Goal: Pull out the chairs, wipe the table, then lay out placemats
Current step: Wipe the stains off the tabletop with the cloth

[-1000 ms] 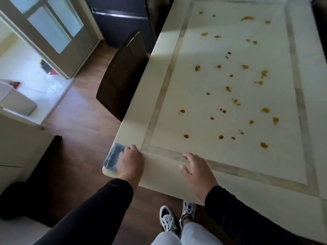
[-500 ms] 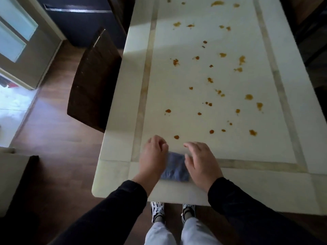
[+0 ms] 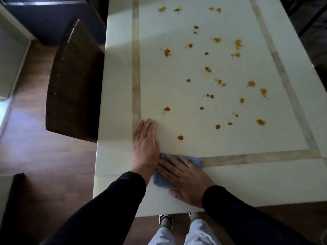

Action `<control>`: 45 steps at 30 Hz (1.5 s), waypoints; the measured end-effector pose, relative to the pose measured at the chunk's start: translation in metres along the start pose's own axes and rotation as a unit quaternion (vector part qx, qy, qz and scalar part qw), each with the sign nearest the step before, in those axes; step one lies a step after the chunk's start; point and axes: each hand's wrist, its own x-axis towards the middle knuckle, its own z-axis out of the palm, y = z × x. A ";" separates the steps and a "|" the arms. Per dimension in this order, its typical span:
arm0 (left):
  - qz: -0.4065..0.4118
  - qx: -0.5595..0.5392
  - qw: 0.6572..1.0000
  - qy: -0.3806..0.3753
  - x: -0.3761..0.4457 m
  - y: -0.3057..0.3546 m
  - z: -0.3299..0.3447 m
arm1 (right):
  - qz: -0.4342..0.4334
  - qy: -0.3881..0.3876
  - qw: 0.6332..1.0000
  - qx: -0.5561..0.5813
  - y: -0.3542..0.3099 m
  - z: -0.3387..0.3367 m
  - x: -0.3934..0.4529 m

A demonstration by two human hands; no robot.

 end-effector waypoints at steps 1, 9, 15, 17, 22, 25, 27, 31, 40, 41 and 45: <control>0.004 -0.002 1.000 0.010 -0.001 -0.003 0.004 | 0.012 0.010 1.000 0.010 -0.003 0.001 -0.001; 0.005 -0.027 0.999 0.020 -0.002 -0.008 0.007 | -0.017 -0.003 1.000 -0.015 -0.001 0.008 0.000; -0.012 -0.069 0.997 0.018 -0.003 -0.008 0.003 | 0.024 0.010 0.997 -0.069 0.025 0.000 0.024; -0.010 -0.066 0.998 0.021 -0.003 -0.008 0.003 | 0.069 0.017 0.994 -0.077 0.041 -0.009 0.041; -0.010 -0.047 0.999 0.018 -0.004 -0.007 0.004 | 0.208 0.048 0.976 -0.039 0.043 -0.018 0.061; -0.005 -0.035 0.999 0.015 -0.004 -0.007 0.005 | 0.211 0.065 0.975 -0.021 0.017 -0.004 0.041; 0.002 -0.034 0.999 0.016 -0.004 -0.008 0.006 | 0.162 0.053 0.985 -0.030 0.015 0.002 0.027; 0.006 -0.034 0.999 0.021 -0.004 -0.008 0.007 | 0.068 0.019 0.996 -0.056 0.051 -0.006 0.037; -0.028 -0.011 0.999 0.038 0.007 0.004 0.002 | 0.206 0.073 0.976 0.007 0.035 -0.012 0.047; -0.035 -0.017 0.998 0.047 0.015 0.006 -0.001 | 0.189 0.068 0.980 0.004 0.030 -0.008 0.039; -0.070 -0.081 0.992 0.072 0.040 0.007 -0.004 | 0.130 0.037 0.991 0.007 0.025 -0.006 0.026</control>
